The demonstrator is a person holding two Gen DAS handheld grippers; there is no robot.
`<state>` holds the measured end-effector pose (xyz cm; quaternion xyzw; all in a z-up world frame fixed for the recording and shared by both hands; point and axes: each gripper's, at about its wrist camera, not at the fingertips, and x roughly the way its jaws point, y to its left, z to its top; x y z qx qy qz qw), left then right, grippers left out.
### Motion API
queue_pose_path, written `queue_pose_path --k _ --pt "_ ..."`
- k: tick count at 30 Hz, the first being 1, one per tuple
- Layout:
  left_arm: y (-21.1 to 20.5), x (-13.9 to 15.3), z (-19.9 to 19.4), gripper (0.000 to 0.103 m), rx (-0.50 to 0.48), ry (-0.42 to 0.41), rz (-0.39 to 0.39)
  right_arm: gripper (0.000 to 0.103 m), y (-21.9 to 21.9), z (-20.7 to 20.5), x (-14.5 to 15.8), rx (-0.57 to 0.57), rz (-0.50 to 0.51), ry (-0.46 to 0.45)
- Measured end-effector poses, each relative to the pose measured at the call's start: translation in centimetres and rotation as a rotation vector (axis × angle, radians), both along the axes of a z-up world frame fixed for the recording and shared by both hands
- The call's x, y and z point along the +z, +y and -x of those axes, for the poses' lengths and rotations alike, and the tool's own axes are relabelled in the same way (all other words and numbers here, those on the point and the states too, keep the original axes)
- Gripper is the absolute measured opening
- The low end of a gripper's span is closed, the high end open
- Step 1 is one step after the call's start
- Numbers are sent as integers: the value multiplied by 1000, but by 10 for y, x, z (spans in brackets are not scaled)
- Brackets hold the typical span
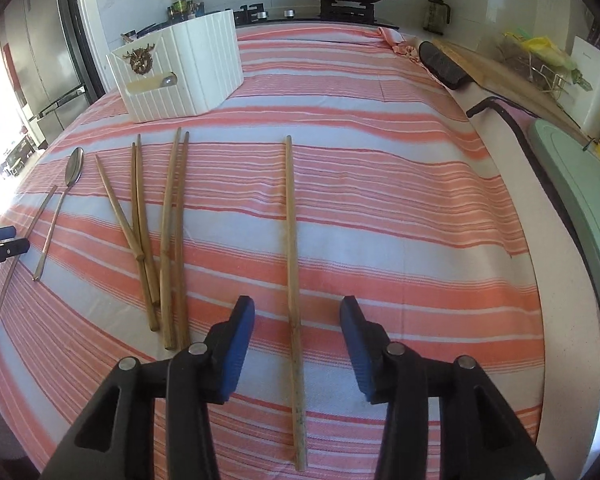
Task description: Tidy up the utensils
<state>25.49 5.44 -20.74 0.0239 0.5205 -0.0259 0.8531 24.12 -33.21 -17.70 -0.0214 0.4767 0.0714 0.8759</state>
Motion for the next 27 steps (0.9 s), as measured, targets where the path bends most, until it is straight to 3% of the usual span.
queue_pose_path --k 6,11,13,16,18,22,25,26,27 --pt "3 1 -5 101 -24 53 12 46 4 -3 1 36 32 31" --pt "11 15 -6 100 -74 73 115 46 -6 -6 11 55 -22 133" --pt "7 20 -10 98 -96 71 110 46 -10 -9 17 64 -38 154" --pt "-7 17 -24 86 -111 87 27 46 -10 -20 25 75 -57 176" --pt "-11 11 -35 70 -106 107 -6 46 -10 -31 29 79 -54 184" --pt "-16 9 -52 63 -94 118 -9 46 4 -61 30 117 21 183" --pt "-19 11 -62 48 -102 125 -8 45 21 -91 20 147 55 191" --pt "-21 11 -66 37 -106 126 1 44 26 -102 15 150 75 194" --pt "-22 12 -70 18 -106 125 2 44 30 -114 8 146 82 204"
